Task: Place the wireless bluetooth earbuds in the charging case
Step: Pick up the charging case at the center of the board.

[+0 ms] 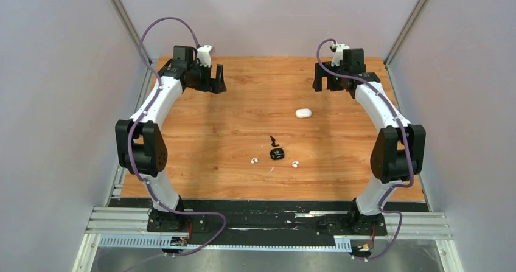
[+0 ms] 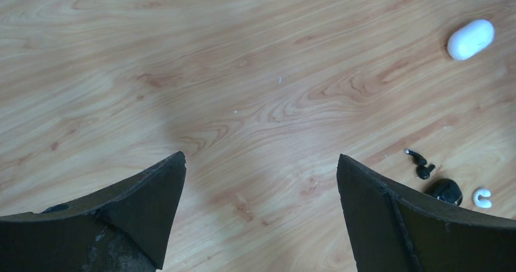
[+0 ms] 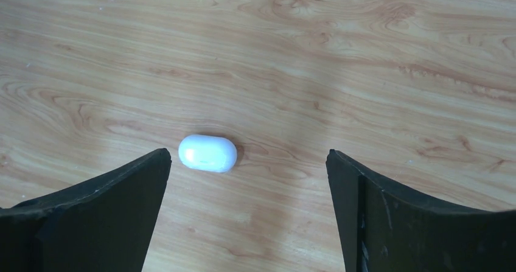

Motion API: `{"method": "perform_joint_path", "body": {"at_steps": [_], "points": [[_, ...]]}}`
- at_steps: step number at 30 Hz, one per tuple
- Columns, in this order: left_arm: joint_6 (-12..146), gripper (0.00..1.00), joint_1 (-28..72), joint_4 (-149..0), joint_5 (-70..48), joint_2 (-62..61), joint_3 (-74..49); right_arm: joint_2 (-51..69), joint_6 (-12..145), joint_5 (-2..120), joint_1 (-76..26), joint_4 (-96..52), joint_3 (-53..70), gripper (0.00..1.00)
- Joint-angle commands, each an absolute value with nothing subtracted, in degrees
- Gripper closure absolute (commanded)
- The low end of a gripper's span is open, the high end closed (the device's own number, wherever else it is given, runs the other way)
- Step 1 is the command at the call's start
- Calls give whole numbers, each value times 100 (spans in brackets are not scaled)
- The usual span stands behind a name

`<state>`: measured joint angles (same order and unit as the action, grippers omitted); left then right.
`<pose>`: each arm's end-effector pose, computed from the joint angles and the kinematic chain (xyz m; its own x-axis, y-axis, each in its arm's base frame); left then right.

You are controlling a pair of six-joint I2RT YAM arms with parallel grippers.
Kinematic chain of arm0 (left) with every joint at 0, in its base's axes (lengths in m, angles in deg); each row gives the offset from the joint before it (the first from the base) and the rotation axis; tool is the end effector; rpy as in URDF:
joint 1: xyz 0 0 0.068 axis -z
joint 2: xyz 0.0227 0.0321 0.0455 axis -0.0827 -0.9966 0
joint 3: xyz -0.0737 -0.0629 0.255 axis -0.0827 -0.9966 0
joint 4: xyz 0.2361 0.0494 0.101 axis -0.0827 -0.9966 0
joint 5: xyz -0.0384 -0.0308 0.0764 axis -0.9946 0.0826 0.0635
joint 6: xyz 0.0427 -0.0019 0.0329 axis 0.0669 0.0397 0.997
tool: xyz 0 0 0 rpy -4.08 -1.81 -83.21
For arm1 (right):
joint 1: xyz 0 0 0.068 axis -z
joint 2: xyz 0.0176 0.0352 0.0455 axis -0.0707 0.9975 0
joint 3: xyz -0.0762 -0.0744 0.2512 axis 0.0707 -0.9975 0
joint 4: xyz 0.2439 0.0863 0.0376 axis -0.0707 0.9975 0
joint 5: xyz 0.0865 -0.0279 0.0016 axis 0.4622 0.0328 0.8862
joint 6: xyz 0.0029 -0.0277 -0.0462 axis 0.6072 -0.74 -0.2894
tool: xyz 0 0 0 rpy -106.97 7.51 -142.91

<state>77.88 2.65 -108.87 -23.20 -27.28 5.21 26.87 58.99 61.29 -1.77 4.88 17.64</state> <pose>0.3998 -0.0645 0.3028 -0.7007 0.0788 -0.7091 0.3602 0.8970 -0.2562 0.3920 0.0461 0.2988 -0.6581 -0.0835 -0.7483 -0.2390 0.9656 0.1024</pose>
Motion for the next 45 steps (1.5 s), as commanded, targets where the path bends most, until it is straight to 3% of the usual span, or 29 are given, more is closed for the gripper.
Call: {"method": "perform_joint_path", "body": {"at_steps": [1, 6, 9, 12, 18, 23, 33, 37, 45], "points": [[7851, 0, 301, -10835, -2825, -2571, 612, 2990, 5490, 6219, -223, 485, 2276, 0], [8077, 0, 394, -10850, -2943, -2540, 648, 3358, 3773, 7784, -244, 1182, 2604, 0], [8085, 0, 435, -10877, -2916, -2525, 644, 3695, 3738, 7664, -333, 1412, 2890, 7], [8102, 0, 460, -10883, -2905, -2478, 609, 4065, 3233, 8005, -377, 1886, 3188, 22], [8204, 0, 465, -10936, -3121, -2497, 590, 4137, 510, 9007, -373, 2421, 2678, 25], [8207, 0, 479, -10938, -3206, -2584, 652, 4426, -646, 9009, -421, 2448, 2626, 25], [8375, 0, 576, -10957, -3034, -2447, 502, 5058, -1141, 8651, -522, 2462, 2811, 32], [8411, 0, 624, -10962, -3027, -2421, 449, 5151, -1229, 8535, -544, 2464, 2771, 43], [8319, 0, 725, -10664, -3234, -2721, 756, 4737, -744, 8580, -590, 1950, 2675, 82]]}}
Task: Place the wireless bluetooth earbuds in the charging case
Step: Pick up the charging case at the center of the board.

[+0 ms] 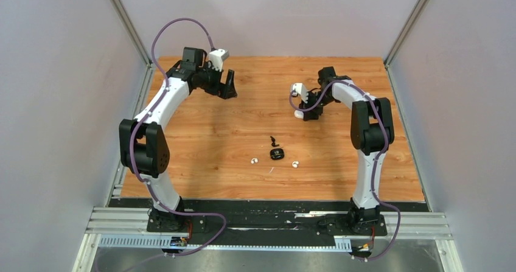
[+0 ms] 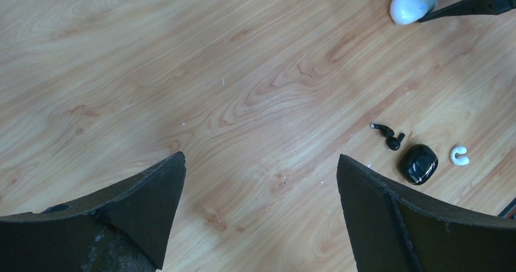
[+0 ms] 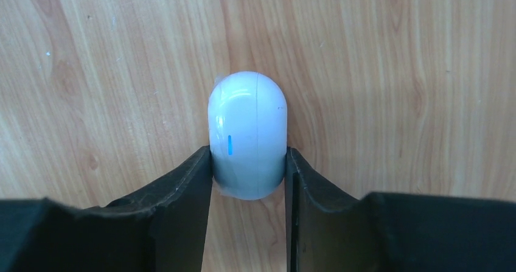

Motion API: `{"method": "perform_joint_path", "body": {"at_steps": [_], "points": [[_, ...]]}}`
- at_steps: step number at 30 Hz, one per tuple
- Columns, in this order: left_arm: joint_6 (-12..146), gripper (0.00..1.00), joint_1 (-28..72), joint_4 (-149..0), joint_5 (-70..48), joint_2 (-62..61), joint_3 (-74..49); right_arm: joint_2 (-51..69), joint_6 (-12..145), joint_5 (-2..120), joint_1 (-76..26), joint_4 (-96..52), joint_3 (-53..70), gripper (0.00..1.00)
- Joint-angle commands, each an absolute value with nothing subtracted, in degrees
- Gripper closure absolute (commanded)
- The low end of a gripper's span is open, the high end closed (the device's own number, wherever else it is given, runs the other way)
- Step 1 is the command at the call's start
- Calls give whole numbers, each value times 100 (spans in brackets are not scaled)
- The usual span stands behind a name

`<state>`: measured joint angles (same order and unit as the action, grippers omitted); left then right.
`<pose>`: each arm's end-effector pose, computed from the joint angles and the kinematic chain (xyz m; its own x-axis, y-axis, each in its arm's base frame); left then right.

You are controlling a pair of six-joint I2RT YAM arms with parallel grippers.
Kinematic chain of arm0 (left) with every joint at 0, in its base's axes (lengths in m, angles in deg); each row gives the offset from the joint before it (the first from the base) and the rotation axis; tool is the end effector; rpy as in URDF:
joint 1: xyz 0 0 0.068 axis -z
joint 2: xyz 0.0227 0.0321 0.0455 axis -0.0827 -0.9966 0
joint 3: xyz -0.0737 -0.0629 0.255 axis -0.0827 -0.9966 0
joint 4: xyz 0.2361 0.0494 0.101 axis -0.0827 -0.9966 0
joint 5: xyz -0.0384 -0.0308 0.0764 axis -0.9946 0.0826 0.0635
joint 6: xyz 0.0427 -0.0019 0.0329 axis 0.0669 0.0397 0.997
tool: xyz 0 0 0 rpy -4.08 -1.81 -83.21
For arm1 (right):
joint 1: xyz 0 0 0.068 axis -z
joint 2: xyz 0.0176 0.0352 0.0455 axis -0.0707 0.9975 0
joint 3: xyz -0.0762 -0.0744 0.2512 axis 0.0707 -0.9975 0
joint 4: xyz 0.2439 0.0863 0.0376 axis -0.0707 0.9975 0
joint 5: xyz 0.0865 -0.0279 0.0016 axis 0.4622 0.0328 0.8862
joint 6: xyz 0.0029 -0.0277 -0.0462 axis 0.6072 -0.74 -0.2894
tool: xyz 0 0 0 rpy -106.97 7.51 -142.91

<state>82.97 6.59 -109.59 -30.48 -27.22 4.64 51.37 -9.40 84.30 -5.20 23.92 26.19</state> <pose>0.3906 -0.0953 0.3003 -0.6635 0.2014 -0.7206 0.5454 0.7895 -0.2815 0.4224 0.0884 0.1606 -0.0971 -0.8114 -0.5763 -0.9899 0.1387 -0.0284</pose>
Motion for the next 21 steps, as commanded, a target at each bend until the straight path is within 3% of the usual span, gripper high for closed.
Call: {"method": "perform_joint_path", "body": {"at_steps": [1, 4, 12, 21], "points": [[8279, 0, 746, -10591, -3358, -2777, 825, 4543, -637, 8609, -616, 1664, 2567, 88], [8029, 2, 802, -10169, -3878, -3112, 1244, 3795, -330, 8687, -750, 436, 2089, 100], [7204, 4, 1035, -9094, -5519, -4028, 2361, 2758, 583, 8630, -1282, -2097, 1256, 100], [7171, 16, 1171, -8853, -6374, -4552, 3020, 2958, 1379, 8262, -1679, -2779, 1676, 100]]}}
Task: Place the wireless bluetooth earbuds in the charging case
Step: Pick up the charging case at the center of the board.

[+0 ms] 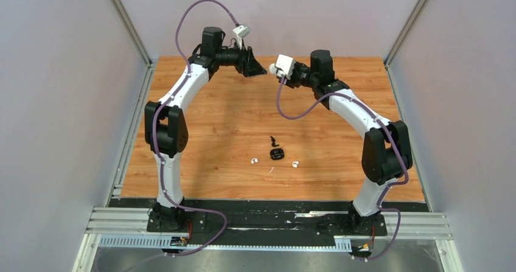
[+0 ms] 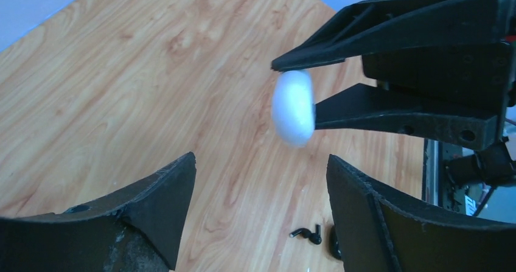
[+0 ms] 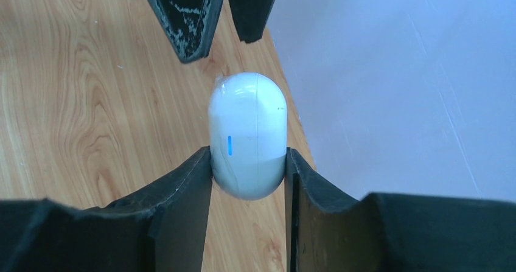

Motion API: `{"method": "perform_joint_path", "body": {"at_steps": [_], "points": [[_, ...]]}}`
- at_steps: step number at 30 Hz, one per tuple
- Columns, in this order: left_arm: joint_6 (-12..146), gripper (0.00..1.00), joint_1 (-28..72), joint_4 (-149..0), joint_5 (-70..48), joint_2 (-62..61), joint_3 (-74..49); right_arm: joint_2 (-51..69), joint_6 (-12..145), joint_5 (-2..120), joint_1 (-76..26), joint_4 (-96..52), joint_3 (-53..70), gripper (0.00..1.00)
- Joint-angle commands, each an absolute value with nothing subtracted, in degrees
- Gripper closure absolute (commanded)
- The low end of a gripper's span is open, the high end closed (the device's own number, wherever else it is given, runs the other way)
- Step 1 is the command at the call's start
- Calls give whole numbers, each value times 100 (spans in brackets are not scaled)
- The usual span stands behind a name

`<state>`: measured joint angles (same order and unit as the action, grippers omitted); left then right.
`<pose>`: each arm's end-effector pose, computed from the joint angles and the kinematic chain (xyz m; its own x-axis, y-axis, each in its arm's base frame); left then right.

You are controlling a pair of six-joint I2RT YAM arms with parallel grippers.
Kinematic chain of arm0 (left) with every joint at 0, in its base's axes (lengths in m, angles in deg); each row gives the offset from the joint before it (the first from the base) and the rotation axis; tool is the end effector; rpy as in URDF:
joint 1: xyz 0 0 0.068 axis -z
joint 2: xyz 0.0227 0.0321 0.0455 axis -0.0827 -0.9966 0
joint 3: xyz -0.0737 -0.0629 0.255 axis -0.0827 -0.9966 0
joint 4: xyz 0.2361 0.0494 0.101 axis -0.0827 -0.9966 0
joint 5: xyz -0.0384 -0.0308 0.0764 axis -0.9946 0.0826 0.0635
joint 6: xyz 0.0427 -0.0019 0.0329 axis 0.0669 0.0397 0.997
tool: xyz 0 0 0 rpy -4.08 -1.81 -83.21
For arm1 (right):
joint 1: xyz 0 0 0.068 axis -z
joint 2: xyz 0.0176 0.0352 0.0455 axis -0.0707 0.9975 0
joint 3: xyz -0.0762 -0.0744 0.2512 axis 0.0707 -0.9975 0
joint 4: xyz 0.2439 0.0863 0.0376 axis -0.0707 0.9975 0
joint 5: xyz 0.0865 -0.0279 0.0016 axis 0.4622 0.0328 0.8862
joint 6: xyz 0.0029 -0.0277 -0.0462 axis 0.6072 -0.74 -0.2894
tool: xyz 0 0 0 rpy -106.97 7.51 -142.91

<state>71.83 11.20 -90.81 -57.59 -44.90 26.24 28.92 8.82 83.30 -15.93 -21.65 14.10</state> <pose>0.4630 -0.1626 0.3269 -0.4789 0.0663 -0.8754 0.8313 0.3548 -0.4279 0.3869 0.1607 0.3082 0.3784 -0.5653 -0.7330 -0.7334 0.3001 -0.6100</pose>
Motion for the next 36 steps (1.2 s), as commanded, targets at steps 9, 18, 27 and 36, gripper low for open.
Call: {"method": "perform_joint_path", "body": {"at_steps": [9, 18, 27, 36], "points": [[7213, 31, 1271, -8822, -6444, -4678, 3154, 2928, 1537, 8347, -1734, -3165, 1650, 100], [6848, 50, 1408, -8132, -6477, -4874, 3217, 2919, 1694, 8415, -1783, -3222, 1642, 100], [6547, 51, 1484, -7691, -6505, -4947, 3159, 2892, 1702, 8457, -1801, -3234, 1642, 100], [6400, 69, 1538, -7302, -6587, -4981, 3128, 2892, 1762, 8507, -1818, -3267, 1660, 100]]}}
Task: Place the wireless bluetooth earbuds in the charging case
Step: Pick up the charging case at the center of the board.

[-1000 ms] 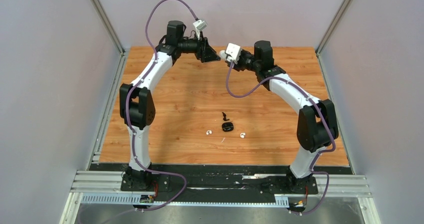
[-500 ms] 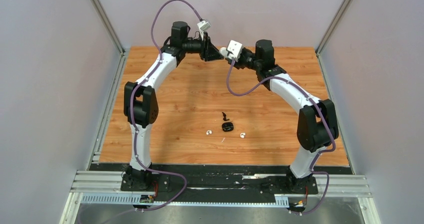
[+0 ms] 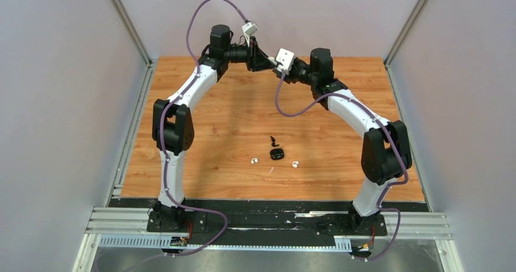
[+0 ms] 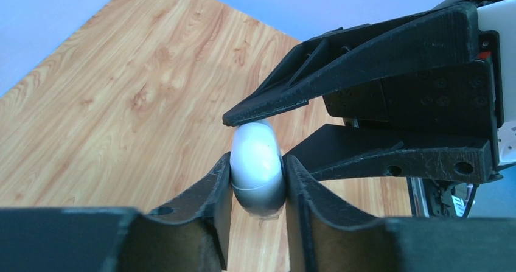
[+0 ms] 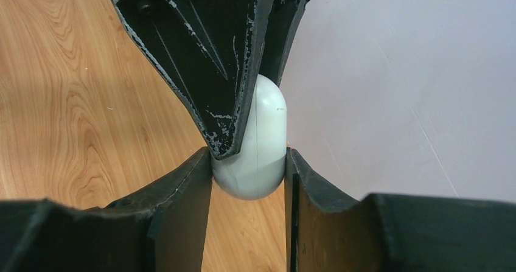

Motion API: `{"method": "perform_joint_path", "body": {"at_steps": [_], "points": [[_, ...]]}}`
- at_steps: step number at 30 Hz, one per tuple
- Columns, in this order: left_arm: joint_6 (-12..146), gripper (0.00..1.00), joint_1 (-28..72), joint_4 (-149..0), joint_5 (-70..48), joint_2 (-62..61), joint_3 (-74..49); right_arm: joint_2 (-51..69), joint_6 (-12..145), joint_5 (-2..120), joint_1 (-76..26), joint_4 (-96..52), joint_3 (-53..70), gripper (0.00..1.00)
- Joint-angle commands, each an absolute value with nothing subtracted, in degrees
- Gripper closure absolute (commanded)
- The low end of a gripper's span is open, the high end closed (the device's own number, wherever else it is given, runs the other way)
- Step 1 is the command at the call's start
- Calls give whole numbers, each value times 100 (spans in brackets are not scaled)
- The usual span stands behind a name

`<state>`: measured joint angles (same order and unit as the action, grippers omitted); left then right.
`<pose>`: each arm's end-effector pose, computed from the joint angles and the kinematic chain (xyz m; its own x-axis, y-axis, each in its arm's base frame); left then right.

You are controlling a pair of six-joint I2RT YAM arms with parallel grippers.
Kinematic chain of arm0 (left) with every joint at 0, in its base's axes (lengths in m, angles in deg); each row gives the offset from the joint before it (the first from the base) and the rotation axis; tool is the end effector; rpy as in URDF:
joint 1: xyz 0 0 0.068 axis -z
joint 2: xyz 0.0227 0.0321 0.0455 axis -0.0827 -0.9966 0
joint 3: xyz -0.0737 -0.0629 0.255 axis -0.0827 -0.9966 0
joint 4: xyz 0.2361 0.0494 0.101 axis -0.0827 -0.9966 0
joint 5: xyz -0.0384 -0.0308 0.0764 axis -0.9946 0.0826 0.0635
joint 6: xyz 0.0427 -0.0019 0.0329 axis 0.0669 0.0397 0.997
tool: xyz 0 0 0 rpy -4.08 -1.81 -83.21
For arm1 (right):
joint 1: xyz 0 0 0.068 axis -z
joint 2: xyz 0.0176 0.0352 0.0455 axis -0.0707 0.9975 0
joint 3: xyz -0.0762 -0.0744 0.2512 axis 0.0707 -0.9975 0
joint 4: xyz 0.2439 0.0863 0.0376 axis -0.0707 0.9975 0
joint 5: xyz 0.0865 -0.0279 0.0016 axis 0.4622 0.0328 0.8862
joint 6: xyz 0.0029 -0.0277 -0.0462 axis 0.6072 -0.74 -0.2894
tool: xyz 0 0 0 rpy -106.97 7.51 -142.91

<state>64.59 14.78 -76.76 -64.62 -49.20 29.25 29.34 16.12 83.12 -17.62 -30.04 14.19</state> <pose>0.4696 -0.1999 0.3315 -0.4007 0.0214 -0.9160 0.9055 0.1616 -0.3923 0.3876 0.1742 0.3204 0.4002 -0.4744 -0.7840 -0.7125 0.3769 -0.5918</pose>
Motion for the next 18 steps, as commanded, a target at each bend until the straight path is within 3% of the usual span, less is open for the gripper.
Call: {"method": "perform_joint_path", "body": {"at_steps": [1, 4, 6, 8, 9, 10, 13, 18], "points": [[6413, 72, 1538, -7312, -6593, -4980, 3122, 2892, 1766, 8488, -1818, -3268, 1657, 100], [6432, 90, 1538, -7323, -6604, -4979, 3123, 2913, 1796, 8459, -1818, -3262, 1670, 99], [6455, 100, 1538, -7346, -6582, -4980, 3132, 2937, 1795, 8442, -1811, -3184, 1703, 76], [6515, 100, 1527, -7392, -6569, -4970, 3132, 2967, 1791, 8420, -1788, -2784, 1834, 39], [6593, 100, 1507, -7454, -6560, -4952, 3133, 2979, 1850, 8373, -1740, -2509, 1930, 26], [6656, 100, 1473, -7501, -6580, -4939, 3129, 2991, 1982, 8386, -1672, -2182, 2093, 21], [7361, 100, 1378, -7623, -7029, -4796, 3001, 3065, 2550, 9473, -1121, -849, 2879, 15], [9440, 100, 1328, -8428, -7173, -4309, 2370, 3713, 3181, 11320, -501, 892, 4559, 15]]}}
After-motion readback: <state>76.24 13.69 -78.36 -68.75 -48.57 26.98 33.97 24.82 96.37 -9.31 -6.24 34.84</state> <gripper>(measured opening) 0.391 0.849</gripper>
